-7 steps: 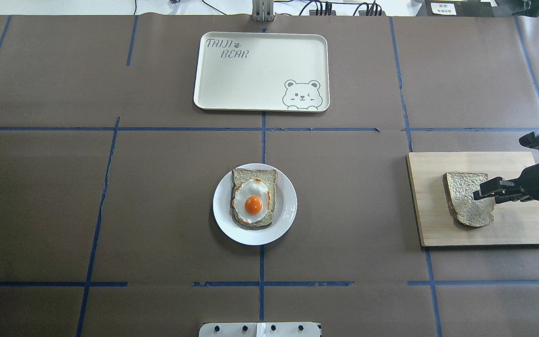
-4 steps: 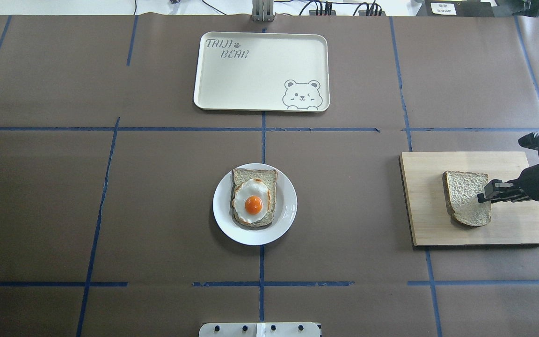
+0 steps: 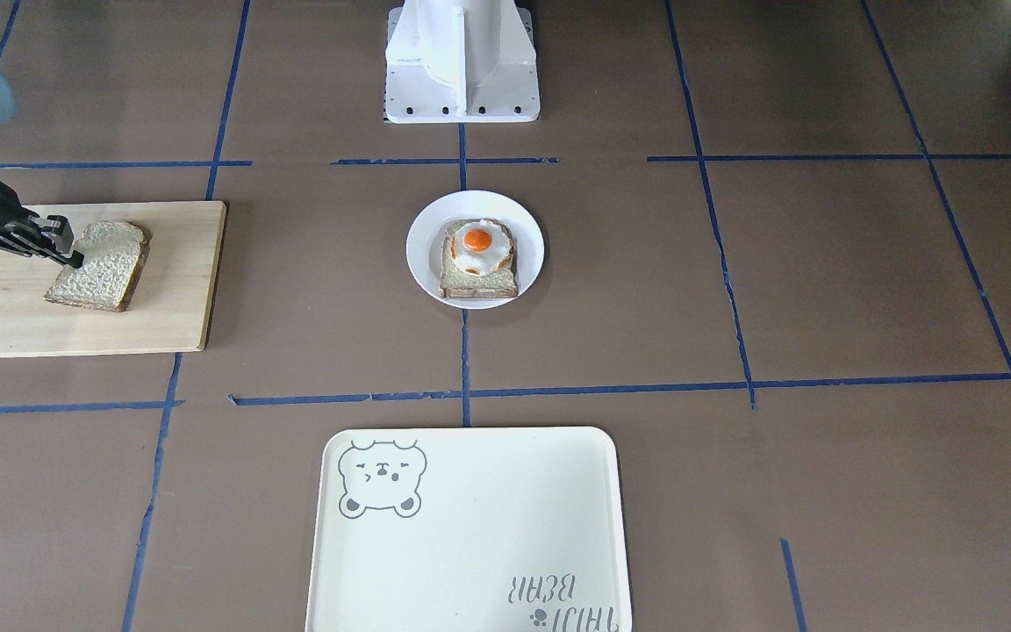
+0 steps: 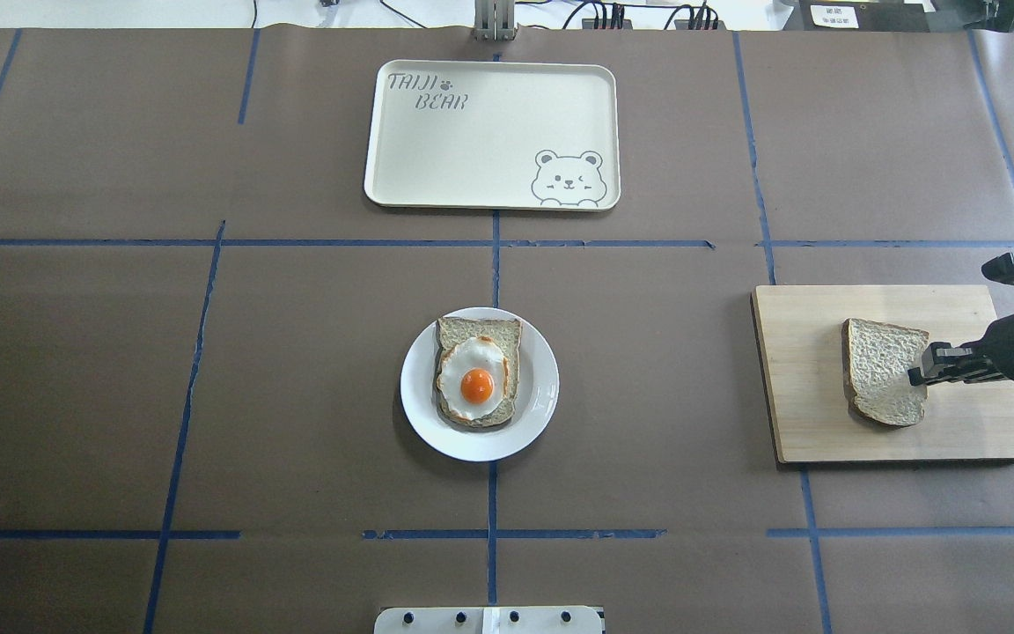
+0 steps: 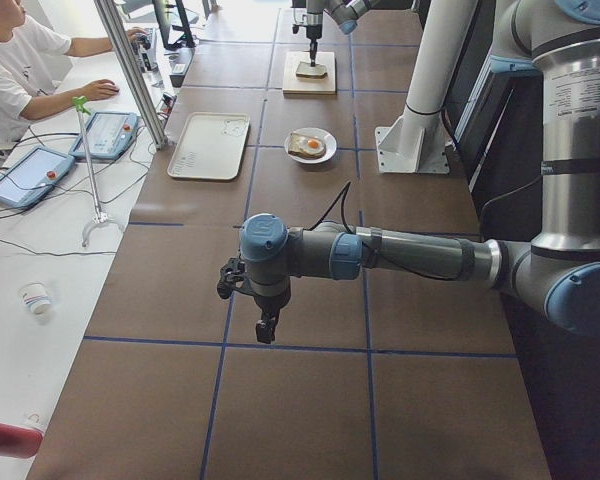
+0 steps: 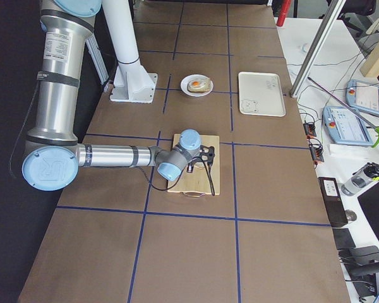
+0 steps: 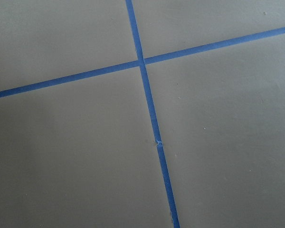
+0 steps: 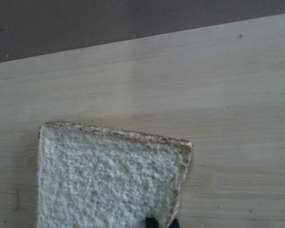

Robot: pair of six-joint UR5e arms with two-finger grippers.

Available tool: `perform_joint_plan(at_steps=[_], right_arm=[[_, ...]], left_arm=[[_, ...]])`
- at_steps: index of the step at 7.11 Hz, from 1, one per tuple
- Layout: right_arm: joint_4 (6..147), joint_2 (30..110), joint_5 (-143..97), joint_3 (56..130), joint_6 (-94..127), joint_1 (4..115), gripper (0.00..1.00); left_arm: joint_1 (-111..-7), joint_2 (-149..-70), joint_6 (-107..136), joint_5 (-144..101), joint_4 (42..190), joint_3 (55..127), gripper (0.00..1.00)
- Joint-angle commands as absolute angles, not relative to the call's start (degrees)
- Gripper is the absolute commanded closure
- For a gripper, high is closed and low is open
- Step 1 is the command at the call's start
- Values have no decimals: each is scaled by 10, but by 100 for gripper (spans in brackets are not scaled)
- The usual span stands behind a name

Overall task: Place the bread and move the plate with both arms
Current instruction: 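Lift the bread slice with the right gripper and carry it over the plate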

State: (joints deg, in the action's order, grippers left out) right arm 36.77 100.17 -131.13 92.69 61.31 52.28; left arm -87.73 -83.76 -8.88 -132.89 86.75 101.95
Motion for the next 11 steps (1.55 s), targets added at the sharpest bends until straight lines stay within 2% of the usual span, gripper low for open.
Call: perform_joint_plan(at_steps=[1,6,9,11], right_arm=[[364,1007,-1317,940,607,525,100],[330,1013,-1325,939,607,524,100],[330,999,-1403,978,608,559,100],[332,929,-1428,981,618,562,100]], left_arm=[[-878,-838,-89,-1329,867,1020,0],[-877,-838,-90,-1329,867,1016,0],[-878,-838,-90,-1329,867,1020,0],[-878,-838,-90,-1329,867,1020,0]])
